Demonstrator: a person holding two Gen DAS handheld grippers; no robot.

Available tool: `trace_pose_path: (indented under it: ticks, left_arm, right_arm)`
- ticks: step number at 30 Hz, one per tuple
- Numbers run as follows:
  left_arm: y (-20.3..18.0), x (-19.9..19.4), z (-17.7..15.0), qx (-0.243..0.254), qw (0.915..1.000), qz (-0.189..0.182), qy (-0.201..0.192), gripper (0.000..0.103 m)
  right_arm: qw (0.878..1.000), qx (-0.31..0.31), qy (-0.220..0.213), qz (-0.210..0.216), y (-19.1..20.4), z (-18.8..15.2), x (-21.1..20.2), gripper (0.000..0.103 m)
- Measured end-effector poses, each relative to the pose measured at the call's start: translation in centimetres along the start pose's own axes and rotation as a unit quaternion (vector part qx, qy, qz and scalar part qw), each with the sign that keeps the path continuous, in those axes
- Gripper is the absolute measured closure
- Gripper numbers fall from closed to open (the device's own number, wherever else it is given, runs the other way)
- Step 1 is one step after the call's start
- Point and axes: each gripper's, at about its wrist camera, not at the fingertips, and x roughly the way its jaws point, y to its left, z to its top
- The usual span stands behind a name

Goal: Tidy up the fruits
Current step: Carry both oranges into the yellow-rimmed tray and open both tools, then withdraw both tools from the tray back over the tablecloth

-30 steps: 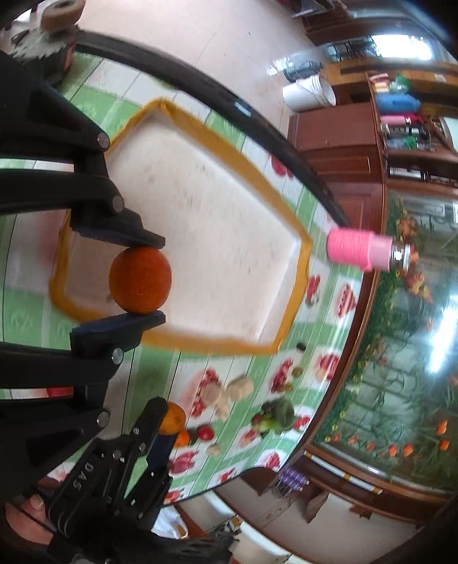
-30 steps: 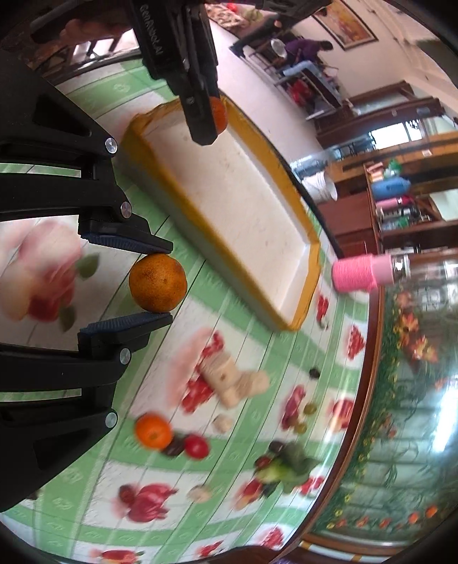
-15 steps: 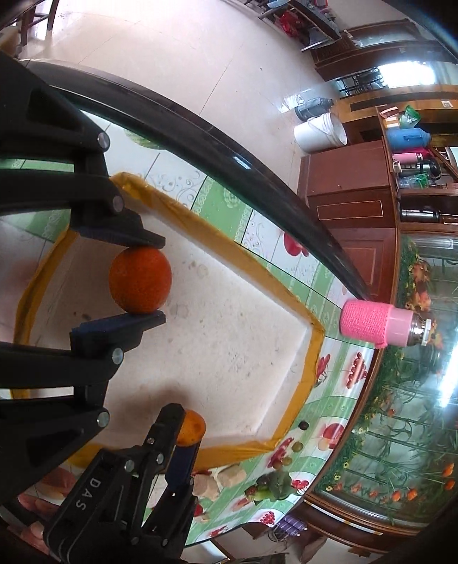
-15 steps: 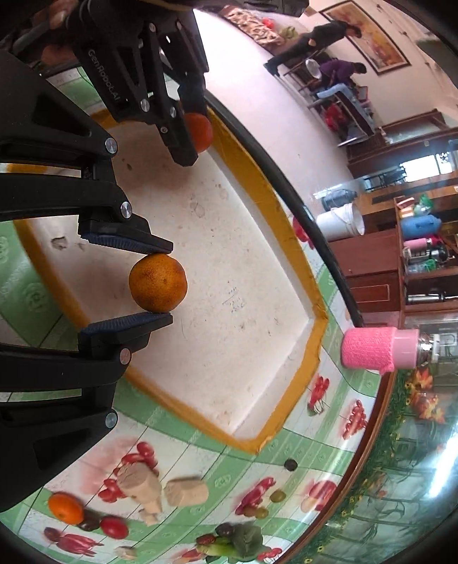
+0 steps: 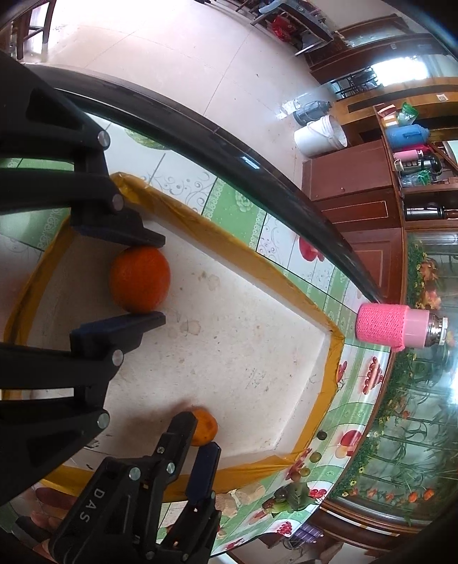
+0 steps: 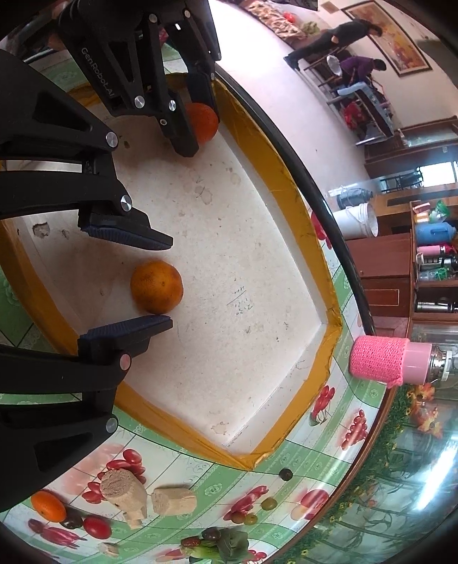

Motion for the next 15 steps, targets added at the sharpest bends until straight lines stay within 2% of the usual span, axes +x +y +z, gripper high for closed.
trace_pose_path:
  ticks: [2, 12, 15]
  left_arm:
    - [0.0, -0.5, -0.2, -0.002, 0.9999, 0.009, -0.008, 0.047]
    - [-0.1, -4.4, -1.1, -0.004, 0.9986, 0.032, -0.042, 0.032]
    - [-0.5, -5.5, -1.4, -0.010, 0.9983, 0.029, -0.050, 0.024]
  right_arm:
    - [1.000, -0.002, -0.008, 0.000, 0.1, -0.3, -0.7, 0.062]
    - [0.999, 0.021, -0.045, 0.006, -0.8, -2.8, -5.1, 0.056]
    - [0.998, 0.030, -0.050, -0.004, -1.4, -4.1, -6.3, 0.048]
